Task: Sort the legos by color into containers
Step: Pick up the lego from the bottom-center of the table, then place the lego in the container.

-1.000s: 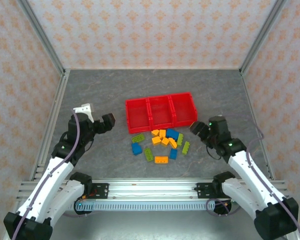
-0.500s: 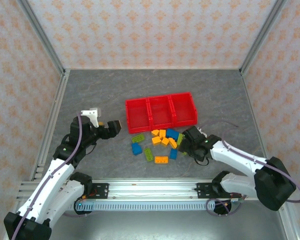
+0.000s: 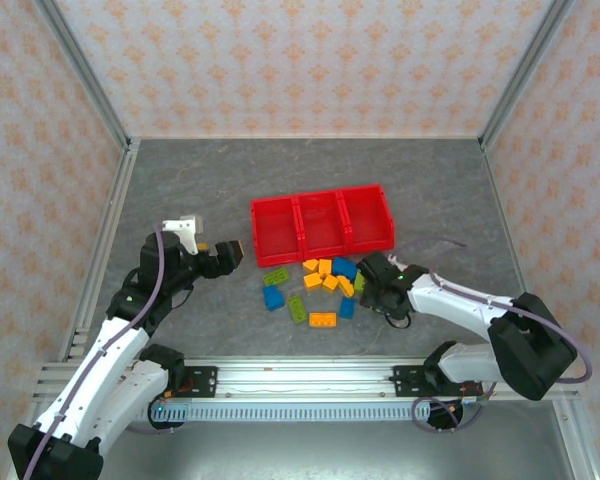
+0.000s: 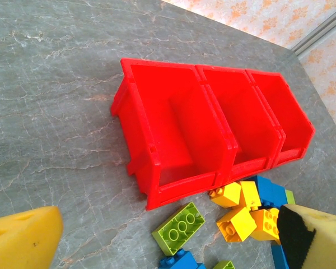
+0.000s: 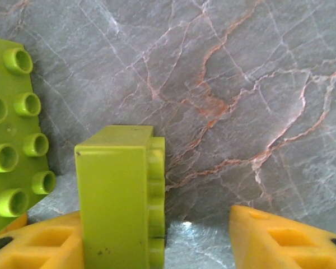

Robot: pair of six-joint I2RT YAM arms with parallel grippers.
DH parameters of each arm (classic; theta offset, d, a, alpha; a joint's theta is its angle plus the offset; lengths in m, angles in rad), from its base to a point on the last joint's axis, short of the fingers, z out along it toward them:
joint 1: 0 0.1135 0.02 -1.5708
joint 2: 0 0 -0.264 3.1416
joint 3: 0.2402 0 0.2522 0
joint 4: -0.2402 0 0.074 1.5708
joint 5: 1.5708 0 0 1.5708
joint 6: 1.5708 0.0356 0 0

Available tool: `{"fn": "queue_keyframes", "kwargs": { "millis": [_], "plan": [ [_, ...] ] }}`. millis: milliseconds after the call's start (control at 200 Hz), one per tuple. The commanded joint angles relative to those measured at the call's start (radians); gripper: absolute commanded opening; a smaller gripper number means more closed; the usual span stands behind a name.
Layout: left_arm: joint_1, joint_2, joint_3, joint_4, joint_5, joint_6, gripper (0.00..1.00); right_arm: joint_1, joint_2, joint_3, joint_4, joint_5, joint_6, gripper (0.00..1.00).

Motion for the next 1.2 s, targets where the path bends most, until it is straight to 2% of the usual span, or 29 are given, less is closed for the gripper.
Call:
{"fn": "queue_keyframes", "kwargs": {
  "millis": [0, 115, 170, 230, 330, 531, 726, 826, 916, 996, 1191],
  "plan": [
    [-0.002, -0.009, -0.011, 0.031, 0.009, 0.017, 0.99, 0.004, 0.025, 0.027, 0.003, 0.076, -0.019, 0.50],
    [-0.002, -0.009, -0.011, 0.032, 0.012, 0.017, 0.99, 0.004, 0.033, 0.045, 0.010, 0.072, -0.038, 0.40],
    [-0.002, -0.009, -0.013, 0.031, 0.012, 0.017, 0.99, 0.005, 0.033, 0.067, -0.004, 0.062, -0.042, 0.30],
    [-0.002, -0.007, -0.013, 0.031, 0.011, 0.017, 0.99, 0.022, 0.022, 0.125, -0.045, 0.046, -0.044, 0.21],
    [-0.003, -0.007, -0.011, 0.028, 0.006, 0.016, 0.99, 0.084, -0.024, 0.264, -0.134, 0.088, -0.043, 0.14],
    [-0.002, -0.027, -0.009, 0.024, -0.003, 0.016, 0.99, 0.087, -0.066, 0.453, -0.208, 0.155, -0.124, 0.11],
    [-0.002, -0.045, -0.010, 0.024, -0.007, 0.016, 1.00, 0.025, 0.060, 0.599, -0.217, 0.275, -0.320, 0.02],
    [-0.002, -0.047, -0.011, 0.024, -0.015, 0.011, 1.00, -0.034, 0.144, 0.679, -0.196, 0.219, -0.434, 0.00],
    [-0.005, -0.049, -0.011, 0.023, -0.019, 0.008, 1.00, -0.058, 0.221, 0.764, -0.207, 0.218, -0.539, 0.00],
    [-0.005, -0.049, -0.013, 0.024, -0.018, 0.007, 0.99, -0.080, 0.281, 0.807, -0.202, 0.208, -0.617, 0.03],
    [-0.006, -0.053, -0.014, 0.022, -0.025, 0.004, 1.00, -0.143, 0.344, 0.736, -0.079, 0.161, -0.727, 0.08]
  ]
}}
